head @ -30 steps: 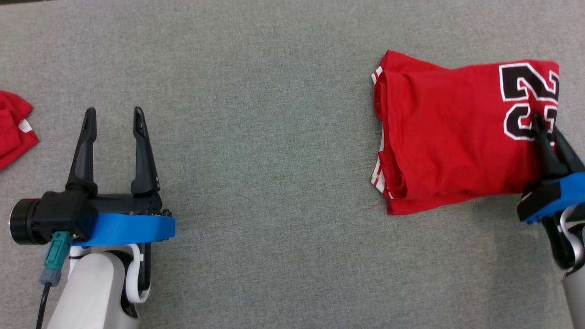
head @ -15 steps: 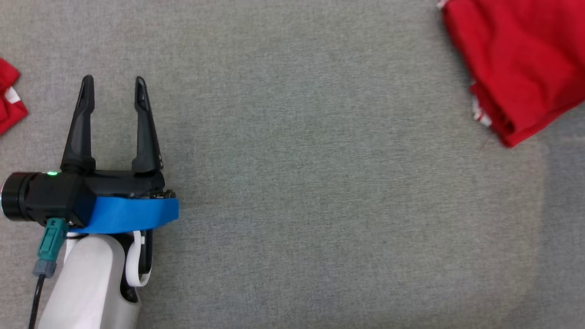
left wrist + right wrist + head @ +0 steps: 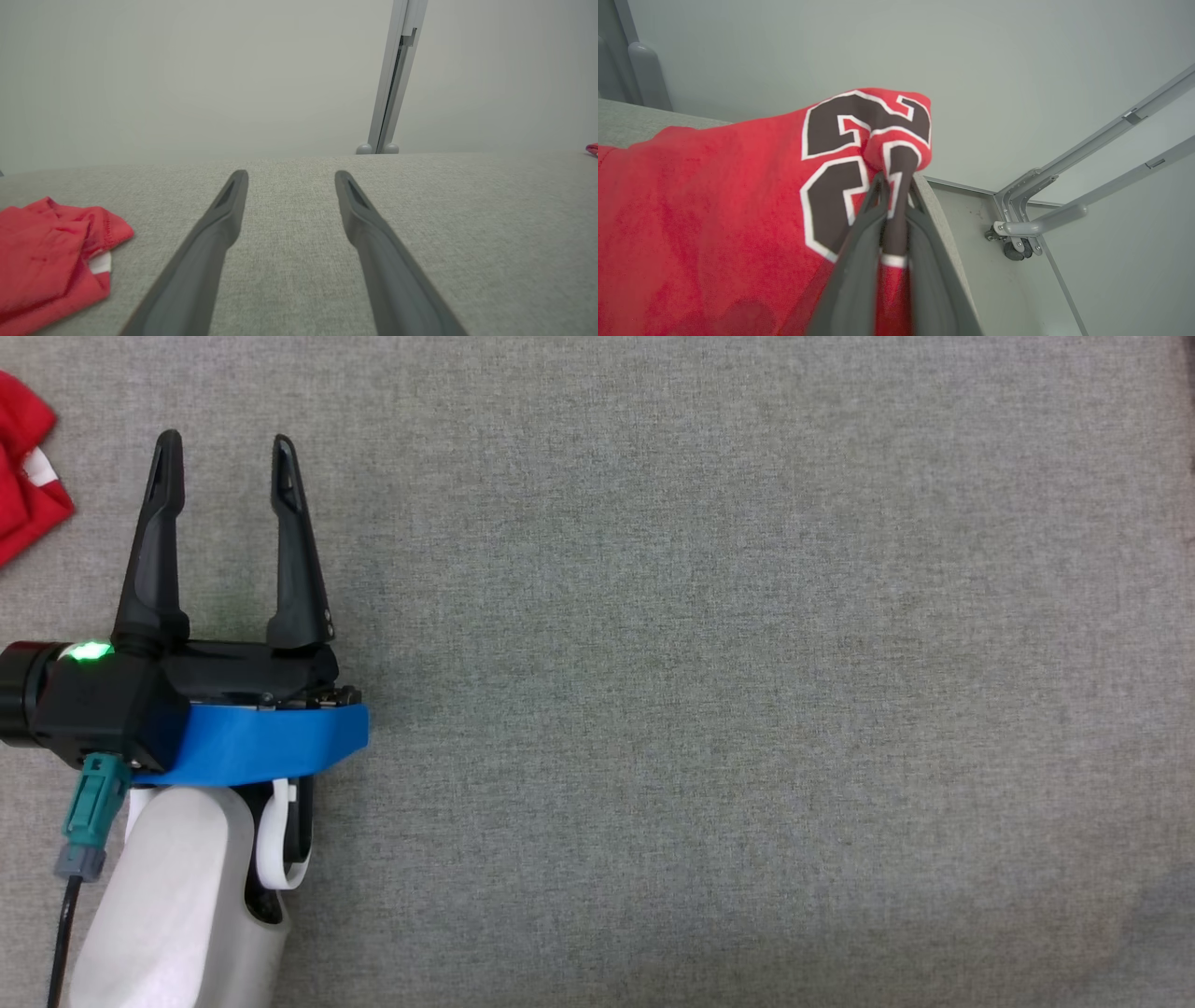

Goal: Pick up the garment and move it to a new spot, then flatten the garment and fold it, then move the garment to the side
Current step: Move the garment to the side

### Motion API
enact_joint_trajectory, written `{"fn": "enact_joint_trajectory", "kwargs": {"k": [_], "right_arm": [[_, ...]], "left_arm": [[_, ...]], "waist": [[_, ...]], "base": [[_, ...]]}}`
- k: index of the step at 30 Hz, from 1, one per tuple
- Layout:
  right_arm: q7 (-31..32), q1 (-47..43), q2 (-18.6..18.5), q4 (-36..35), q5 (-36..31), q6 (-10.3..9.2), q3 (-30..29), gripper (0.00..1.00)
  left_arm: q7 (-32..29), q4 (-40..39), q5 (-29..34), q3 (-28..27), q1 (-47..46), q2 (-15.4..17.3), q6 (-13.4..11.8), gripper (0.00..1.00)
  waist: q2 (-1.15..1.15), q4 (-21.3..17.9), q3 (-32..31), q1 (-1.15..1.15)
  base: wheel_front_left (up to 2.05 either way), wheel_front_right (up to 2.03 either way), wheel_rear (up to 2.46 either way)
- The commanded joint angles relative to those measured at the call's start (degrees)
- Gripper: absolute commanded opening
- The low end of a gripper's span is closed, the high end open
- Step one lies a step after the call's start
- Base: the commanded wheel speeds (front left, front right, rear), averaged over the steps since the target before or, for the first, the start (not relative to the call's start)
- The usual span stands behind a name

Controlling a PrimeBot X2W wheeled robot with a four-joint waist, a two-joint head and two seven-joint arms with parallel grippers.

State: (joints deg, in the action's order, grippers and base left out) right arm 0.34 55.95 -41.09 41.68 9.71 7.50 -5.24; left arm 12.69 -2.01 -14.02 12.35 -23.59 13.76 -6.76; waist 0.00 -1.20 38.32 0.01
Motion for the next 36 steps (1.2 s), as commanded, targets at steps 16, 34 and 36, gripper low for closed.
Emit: {"fn": "enact_joint_trajectory", "kwargs": {"k": [16, 34, 36], "right_arm": [[-10.17, 0.88, 3.62, 5.65, -1.46, -0.01, 3.93, 1.0], [-13.88, -17.45, 18.42, -9.17, 4.91, 0.0, 15.64, 1.0], [-13.55, -19.98, 19.94, -11.05, 5.26, 0.0, 15.95, 1.0]], "left_arm": [[1.17, 3.33, -1.61, -0.44, 3.15, 0.1, -0.66, 1.0], [2.28, 7.42, -4.63, -2.09, 15.01, -0.61, -1.32, 1.0], [2.32, 7.78, -5.03, -2.23, 16.21, -0.6, -1.27, 1.0]], "waist": [[0.0, -0.23, -7.9, -0.01], [0.0, 0.22, -25.28, -0.01], [0.0, 0.31, -26.74, -0.01]], "base": [[0.0, 0.0, 0.0], [0.0, 0.0, 0.0], [0.0, 0.0, 0.0]]}}
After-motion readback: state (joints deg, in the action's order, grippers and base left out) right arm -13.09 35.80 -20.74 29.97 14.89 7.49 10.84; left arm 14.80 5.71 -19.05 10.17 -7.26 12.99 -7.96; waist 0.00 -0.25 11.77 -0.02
